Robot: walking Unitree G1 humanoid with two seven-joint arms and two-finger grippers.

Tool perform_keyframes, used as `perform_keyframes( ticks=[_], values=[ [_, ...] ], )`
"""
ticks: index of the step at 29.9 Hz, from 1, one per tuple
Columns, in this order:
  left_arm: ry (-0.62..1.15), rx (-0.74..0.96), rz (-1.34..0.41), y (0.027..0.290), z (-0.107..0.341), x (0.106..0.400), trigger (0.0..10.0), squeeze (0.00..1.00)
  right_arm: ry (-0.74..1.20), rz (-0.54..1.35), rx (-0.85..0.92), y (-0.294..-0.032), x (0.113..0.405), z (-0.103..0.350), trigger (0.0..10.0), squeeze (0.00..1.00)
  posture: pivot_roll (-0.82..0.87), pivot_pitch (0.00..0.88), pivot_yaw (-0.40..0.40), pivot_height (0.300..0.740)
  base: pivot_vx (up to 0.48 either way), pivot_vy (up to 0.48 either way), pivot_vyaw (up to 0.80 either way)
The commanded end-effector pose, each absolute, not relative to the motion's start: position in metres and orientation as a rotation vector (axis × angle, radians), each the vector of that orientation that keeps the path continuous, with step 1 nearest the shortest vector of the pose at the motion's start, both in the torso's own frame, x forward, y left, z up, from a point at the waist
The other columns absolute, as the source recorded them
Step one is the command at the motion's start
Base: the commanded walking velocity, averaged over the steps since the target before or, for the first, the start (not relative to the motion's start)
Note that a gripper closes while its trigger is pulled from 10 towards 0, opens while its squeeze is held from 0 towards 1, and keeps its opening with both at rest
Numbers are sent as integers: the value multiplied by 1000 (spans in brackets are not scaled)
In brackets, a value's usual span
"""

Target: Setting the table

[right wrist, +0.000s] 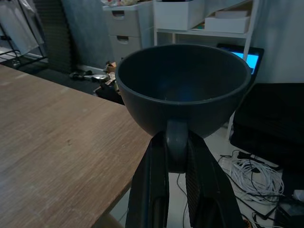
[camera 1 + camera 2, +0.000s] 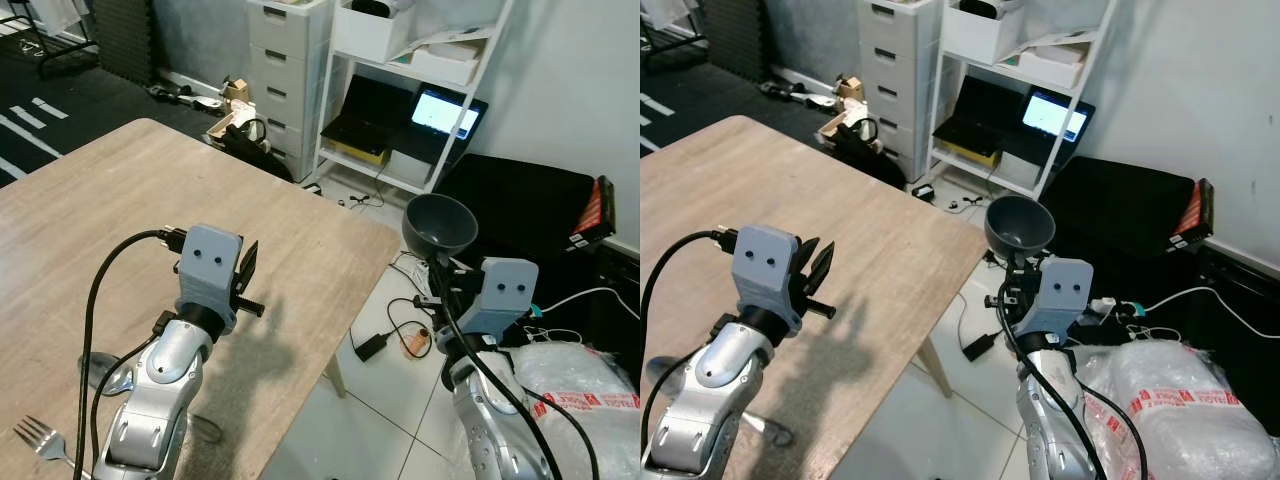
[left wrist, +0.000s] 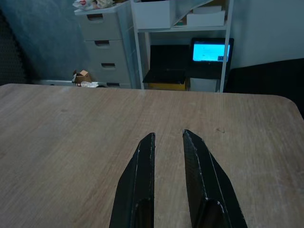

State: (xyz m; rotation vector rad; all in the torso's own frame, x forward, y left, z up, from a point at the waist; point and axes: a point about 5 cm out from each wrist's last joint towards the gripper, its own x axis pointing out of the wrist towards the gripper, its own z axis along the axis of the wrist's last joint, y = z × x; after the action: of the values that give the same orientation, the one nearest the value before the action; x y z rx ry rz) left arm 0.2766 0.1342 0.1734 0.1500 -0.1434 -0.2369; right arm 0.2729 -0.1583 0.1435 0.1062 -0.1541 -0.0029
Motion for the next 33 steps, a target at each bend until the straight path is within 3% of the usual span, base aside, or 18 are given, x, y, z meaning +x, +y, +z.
perform_keyframes(
  ticks=[1,33],
  values=[
    [-130,150,-237,134,170,276,10000,0,-150,-10,103,-160,273,142,10000,0,-14,42,41,740,0,0,-481],
    [-132,152,-244,133,171,277,10000,0,-143,-14,109,-160,273,141,10000,0,-13,42,46,740,0,0,-790]
  ],
)
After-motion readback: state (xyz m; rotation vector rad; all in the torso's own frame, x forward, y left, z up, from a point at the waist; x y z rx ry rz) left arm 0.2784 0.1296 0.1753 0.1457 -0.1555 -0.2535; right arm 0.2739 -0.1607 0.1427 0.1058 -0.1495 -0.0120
